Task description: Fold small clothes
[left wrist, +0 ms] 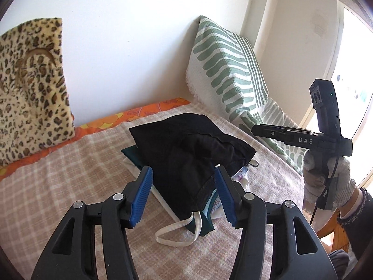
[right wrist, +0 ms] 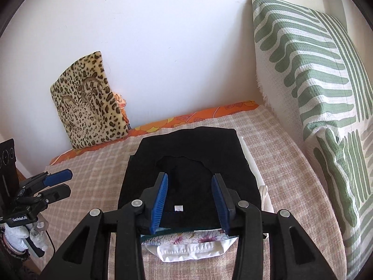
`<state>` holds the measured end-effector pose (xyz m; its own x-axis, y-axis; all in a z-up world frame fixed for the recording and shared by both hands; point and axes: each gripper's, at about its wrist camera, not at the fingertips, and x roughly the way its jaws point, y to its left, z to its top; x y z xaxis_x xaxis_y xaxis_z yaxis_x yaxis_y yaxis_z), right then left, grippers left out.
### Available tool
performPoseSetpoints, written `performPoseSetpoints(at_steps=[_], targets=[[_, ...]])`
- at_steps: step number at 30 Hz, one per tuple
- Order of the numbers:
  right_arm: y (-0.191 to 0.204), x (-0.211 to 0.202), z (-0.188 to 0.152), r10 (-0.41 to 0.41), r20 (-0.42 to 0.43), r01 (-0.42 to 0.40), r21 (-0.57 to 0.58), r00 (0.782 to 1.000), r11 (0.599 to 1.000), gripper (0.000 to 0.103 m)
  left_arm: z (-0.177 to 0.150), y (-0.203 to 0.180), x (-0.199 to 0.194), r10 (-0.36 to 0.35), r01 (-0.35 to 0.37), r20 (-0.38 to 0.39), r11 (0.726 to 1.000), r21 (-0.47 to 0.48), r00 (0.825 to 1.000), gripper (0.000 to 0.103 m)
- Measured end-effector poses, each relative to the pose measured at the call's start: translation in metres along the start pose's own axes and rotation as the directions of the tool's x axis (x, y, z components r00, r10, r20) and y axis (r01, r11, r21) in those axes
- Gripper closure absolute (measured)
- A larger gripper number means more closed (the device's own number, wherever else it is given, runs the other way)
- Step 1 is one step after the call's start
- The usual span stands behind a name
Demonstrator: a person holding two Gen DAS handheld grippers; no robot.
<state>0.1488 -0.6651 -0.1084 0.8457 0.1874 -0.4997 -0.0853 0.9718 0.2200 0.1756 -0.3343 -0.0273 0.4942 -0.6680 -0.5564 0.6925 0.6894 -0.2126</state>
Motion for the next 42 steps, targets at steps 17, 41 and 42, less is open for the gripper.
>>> performPoseSetpoints(at_steps=[17,41,42], targets=[[0.074,-0.074,-0.072,-0.064,0.079,0.068,-0.056,0.995,0.996,0.023,-0.044,-0.028,-0.09,0.05,-0.055,0.087,0.997,0.051,0.995,0.022],[0.117,-0.081,-0.121,-0.177,0.159,0.186,-0.045,0.971,0.982,0.004,-0.089,-0.017,-0.113,0.216,-0.22,0.085,0.975,0.036,0.973,0.02],[0.117,-0.08,-0.122,-0.18,0.163,0.19,-0.043,0.97,0.981,0.002,-0.09,-0.016,-0.113,0.221,-0.225,0.085,0.974,0.039,0.972,0.02]])
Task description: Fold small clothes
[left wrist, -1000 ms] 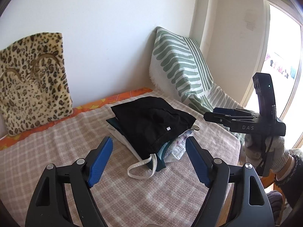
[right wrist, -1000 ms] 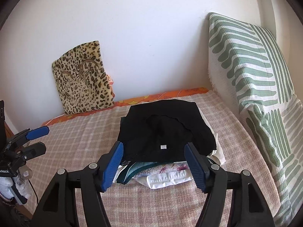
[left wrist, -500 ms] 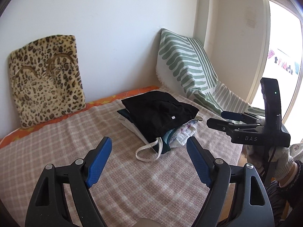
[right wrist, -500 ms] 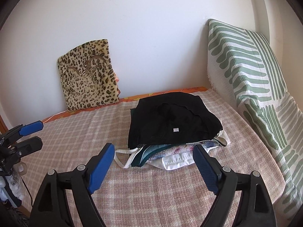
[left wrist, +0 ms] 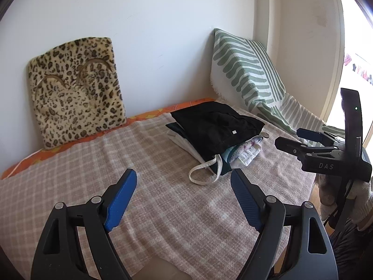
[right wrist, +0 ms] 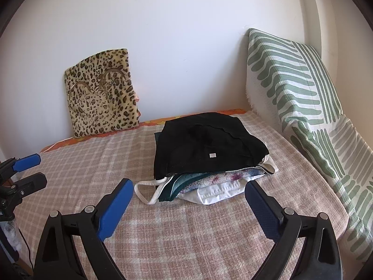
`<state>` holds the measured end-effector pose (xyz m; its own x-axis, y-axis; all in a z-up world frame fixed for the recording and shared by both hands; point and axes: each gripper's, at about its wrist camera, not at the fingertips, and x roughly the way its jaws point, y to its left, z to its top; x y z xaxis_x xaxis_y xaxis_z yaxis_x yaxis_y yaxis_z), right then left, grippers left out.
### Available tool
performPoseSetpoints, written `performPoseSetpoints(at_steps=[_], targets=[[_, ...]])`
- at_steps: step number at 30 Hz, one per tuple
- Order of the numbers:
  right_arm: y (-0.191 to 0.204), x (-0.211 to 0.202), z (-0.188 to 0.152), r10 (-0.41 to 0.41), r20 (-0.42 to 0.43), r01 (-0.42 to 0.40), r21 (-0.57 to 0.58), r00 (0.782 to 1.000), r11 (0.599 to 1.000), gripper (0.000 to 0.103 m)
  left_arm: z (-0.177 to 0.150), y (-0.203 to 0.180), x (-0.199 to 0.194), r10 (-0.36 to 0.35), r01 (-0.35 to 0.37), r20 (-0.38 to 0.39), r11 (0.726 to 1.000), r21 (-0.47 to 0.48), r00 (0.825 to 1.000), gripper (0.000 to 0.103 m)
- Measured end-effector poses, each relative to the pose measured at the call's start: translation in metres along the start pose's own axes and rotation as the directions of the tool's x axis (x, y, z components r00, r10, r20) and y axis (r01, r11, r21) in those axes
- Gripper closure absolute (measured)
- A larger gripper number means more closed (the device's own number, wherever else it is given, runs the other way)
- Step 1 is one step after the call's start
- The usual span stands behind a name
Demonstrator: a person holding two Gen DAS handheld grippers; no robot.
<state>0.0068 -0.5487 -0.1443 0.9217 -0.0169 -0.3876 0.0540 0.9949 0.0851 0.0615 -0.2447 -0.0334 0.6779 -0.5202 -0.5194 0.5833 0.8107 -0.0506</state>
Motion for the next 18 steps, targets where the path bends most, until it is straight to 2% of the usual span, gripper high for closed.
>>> performPoseSetpoints(at_steps=[12,18], targets=[[-0.0025,0.0018,-0.0019,-0.027,0.016,0.027,0.005,1.0,1.0,0.0,-0.0082,0.0017,0.0008,0.042,-0.042,0.002,0.999,-0.004,0.999,0.005],[-0.0016,0.0021,-0.0046,-0.029,0.012,0.029,0.002,0.999,1.0,0.0,-0.01,0.0072,0.0039,0.044,-0.044,-0.003,0.999,-0.027,0.999,0.005]])
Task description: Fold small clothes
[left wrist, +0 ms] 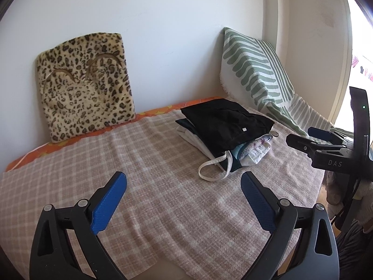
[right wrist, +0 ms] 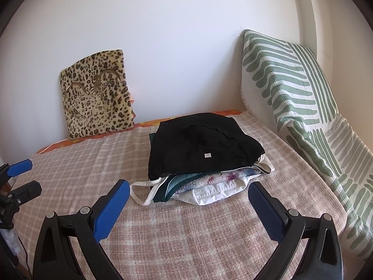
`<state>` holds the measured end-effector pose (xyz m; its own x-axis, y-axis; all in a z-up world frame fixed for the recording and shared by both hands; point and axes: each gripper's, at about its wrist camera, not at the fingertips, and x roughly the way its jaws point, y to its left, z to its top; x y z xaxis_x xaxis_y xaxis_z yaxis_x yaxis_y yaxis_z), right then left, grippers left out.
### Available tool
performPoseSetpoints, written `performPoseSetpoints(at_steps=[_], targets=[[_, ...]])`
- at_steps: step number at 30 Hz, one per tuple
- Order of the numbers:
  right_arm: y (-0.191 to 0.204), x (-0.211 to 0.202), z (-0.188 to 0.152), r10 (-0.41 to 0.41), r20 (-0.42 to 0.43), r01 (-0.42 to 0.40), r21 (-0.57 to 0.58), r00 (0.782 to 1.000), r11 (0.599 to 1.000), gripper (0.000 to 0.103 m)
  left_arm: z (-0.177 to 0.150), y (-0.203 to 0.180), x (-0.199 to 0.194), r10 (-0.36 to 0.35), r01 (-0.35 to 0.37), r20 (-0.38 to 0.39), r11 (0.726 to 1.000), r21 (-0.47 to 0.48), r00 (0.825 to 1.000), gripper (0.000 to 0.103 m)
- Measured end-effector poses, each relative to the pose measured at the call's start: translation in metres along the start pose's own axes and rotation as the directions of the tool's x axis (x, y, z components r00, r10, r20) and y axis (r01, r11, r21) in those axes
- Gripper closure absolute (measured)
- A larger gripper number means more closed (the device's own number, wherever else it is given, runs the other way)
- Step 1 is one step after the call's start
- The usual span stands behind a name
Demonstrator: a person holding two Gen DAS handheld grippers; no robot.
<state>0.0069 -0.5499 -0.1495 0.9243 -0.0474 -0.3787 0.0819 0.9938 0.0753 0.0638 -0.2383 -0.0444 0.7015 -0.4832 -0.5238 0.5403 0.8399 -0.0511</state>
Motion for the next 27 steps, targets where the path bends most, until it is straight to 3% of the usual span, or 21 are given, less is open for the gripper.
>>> performPoseSetpoints(at_steps=[27], targets=[[0.0051,0.0007,-0.0021,0.011,-0.005,-0.011,-0.001,1.0,1.0,0.0,-0.0021,0.0014,-0.0004,0.009,-0.009,0.003,1.0,0.009,1.0,0.005]])
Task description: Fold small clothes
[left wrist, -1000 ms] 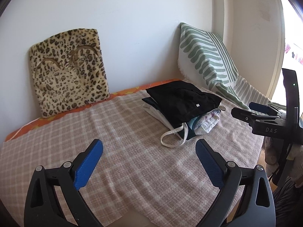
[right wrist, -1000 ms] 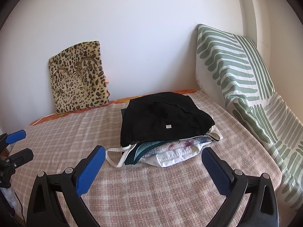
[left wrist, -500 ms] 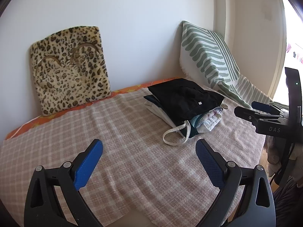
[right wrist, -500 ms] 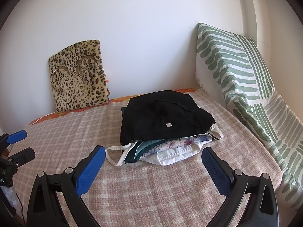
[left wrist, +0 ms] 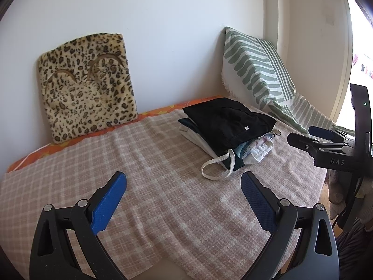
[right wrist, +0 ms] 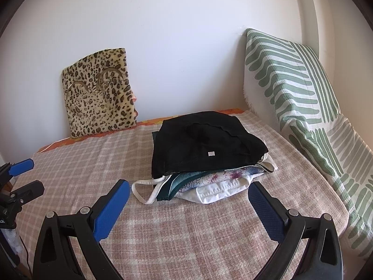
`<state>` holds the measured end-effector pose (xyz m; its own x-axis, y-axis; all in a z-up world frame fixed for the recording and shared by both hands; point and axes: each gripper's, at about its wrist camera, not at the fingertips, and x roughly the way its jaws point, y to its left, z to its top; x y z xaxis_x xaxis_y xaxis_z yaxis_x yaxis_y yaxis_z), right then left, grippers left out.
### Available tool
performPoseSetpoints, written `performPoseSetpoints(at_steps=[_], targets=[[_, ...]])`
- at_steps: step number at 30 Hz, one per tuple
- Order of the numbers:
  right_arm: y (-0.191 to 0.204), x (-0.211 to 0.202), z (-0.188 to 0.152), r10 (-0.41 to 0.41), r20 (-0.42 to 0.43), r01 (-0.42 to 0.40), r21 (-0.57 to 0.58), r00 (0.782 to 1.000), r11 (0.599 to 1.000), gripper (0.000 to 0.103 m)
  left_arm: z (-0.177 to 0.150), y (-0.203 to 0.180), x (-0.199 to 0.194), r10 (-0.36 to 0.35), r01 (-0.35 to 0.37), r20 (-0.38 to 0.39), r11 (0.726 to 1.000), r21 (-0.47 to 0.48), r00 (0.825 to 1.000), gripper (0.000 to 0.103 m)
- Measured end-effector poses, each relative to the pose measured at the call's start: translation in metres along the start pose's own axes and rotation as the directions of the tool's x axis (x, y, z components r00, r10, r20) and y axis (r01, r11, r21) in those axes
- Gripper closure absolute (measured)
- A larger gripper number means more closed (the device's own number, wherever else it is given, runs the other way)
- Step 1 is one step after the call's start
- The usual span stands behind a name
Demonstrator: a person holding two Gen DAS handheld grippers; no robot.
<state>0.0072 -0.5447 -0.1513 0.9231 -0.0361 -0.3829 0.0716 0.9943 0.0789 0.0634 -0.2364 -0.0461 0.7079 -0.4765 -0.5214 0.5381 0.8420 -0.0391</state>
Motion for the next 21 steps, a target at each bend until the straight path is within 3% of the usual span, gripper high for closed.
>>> performPoseSetpoints(at_steps=[21], targets=[[0.0053,0.0005,0.001,0.007,-0.006,-0.007,-0.008,1.0,1.0,0.0,-0.0012,0.0002,-0.0032,-0.002,0.002,0.006,1.0,-0.003,1.0,0.005]])
